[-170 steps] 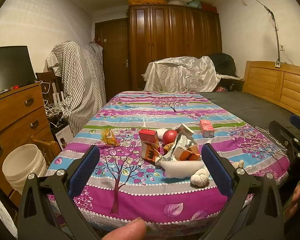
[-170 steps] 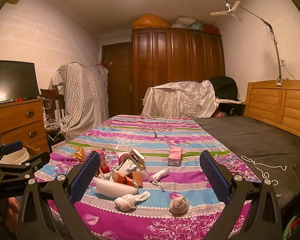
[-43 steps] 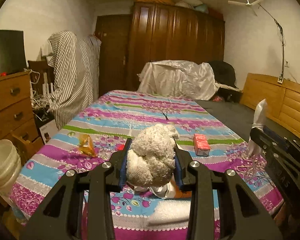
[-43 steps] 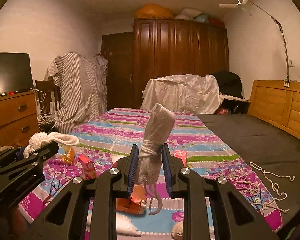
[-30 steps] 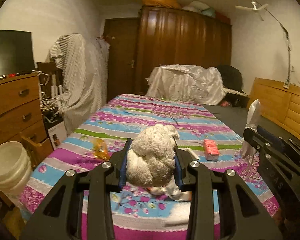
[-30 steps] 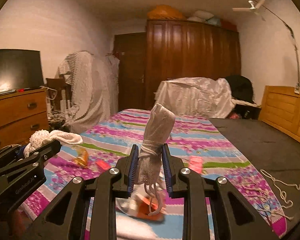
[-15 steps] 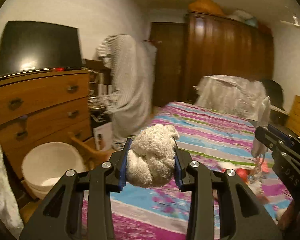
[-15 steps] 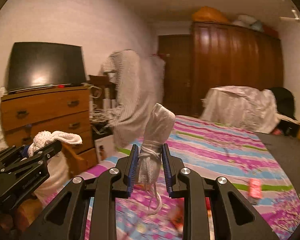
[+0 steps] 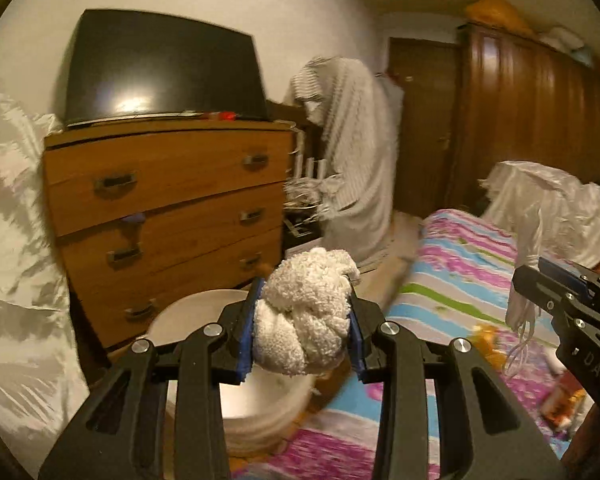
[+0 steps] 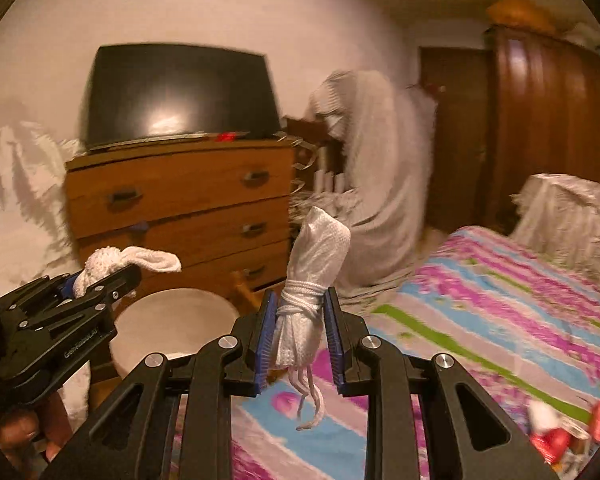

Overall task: Collect trash
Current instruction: 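Carry the cloth ball and white bag with both tools over the white bucket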

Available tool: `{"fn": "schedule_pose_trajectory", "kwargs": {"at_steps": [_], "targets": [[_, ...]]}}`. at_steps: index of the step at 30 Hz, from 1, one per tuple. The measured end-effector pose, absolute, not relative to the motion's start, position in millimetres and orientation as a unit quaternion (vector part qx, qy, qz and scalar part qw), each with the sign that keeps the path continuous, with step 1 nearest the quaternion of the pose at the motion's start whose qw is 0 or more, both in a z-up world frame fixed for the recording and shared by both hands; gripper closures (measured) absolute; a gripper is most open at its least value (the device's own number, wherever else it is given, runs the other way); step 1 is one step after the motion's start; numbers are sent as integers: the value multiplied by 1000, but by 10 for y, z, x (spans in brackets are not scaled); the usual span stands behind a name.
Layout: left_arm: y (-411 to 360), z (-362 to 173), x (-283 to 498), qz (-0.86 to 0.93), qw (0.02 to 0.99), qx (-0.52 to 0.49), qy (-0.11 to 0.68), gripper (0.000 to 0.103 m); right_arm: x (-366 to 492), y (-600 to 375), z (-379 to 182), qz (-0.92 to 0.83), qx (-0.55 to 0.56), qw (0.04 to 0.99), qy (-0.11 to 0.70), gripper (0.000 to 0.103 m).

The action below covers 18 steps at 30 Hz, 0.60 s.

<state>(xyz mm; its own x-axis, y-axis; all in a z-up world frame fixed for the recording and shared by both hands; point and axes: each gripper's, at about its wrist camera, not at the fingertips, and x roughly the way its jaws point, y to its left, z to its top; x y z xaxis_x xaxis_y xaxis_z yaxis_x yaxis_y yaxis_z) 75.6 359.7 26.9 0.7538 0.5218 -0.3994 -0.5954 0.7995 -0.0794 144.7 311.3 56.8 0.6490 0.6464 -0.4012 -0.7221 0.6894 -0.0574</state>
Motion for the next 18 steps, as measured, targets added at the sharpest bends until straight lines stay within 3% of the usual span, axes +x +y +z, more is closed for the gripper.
{"fn": "schedule_pose_trajectory", "kwargs": {"at_steps": [11, 18], "targets": [[4719, -119, 917, 314, 897, -154, 269, 68, 2164, 5051, -12, 489, -163, 784, 346, 78], [5155, -480, 1084, 292, 882, -180, 322, 68, 2450, 5748, -505, 498, -202, 712, 451, 78]]}}
